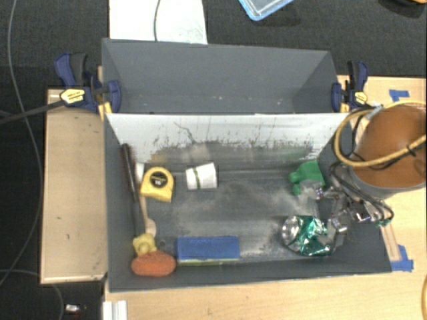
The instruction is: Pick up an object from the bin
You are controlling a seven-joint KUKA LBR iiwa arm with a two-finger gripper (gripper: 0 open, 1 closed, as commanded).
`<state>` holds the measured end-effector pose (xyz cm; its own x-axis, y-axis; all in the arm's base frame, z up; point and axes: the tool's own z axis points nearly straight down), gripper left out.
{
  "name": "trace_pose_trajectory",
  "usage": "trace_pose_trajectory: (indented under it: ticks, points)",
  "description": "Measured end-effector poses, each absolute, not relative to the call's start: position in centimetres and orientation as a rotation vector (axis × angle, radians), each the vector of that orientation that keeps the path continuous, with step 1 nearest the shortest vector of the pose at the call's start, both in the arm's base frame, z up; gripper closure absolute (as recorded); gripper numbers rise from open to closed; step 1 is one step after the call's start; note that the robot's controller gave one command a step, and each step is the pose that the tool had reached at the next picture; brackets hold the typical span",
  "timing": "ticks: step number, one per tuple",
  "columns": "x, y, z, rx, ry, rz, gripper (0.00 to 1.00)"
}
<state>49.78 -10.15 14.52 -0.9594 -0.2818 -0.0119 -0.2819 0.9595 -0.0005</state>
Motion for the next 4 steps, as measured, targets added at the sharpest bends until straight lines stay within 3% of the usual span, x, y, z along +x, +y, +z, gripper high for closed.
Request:
trace_pose_trajectory:
  ticks: [1,2,3,4]
  points:
    - [48.90,-11.47,8.84,-0.450,3.084,-0.005,1.00]
    - [49.45,-11.00,9.22,-0.452,3.067,0.001,0.00]
    - [49.42,-11.00,9.21,-0.452,3.068,0.001,0.00]
    - [49.08,-10.90,8.23,-0.672,3.015,-0.003,0.00]
